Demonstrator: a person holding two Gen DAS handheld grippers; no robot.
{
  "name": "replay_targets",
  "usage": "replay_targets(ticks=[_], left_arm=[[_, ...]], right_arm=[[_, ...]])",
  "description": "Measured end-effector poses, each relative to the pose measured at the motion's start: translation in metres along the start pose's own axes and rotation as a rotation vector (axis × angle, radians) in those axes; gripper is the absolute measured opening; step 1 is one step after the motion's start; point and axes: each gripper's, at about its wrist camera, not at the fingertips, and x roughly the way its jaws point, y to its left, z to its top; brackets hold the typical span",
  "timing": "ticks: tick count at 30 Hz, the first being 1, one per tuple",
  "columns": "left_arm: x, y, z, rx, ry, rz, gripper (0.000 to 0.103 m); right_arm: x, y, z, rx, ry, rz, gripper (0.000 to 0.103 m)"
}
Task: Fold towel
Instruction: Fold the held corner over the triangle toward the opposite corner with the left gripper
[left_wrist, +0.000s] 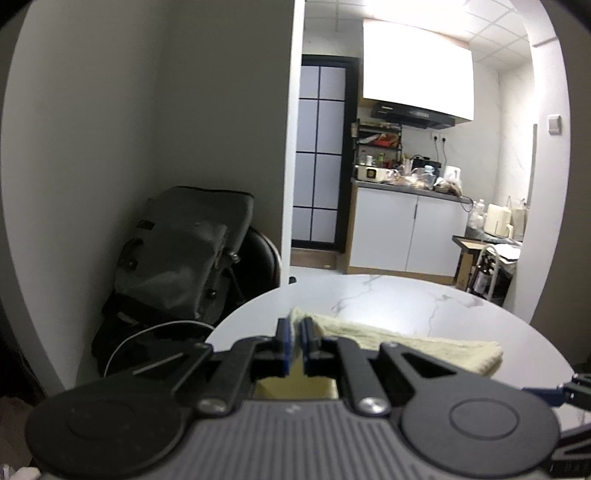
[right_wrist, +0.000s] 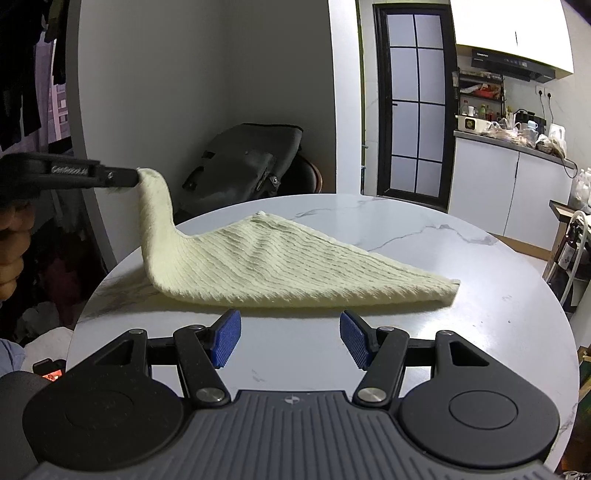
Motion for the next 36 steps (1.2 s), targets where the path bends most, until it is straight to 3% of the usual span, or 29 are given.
replay_targets(ticks=[9, 18, 36], left_arm=[[0.004, -0.022, 0.015, 0.023, -0.032, -0.024, 0.006], [0.014, -0.044, 0.023, 0.019, -0.05, -0.058, 0.006], [0.029, -0.08, 0.039, 0.067, -0.07, -0.141, 0.006]], right_arm=[[0.019, -0.009, 0.011, 0.019, 0.014, 0.046, 0.064], [0.058, 0.006, 0.021, -0.078, 0.061, 0.049, 0.064], [0.066, -0.009, 0.016, -0.009, 0.078, -0.037, 0.064]])
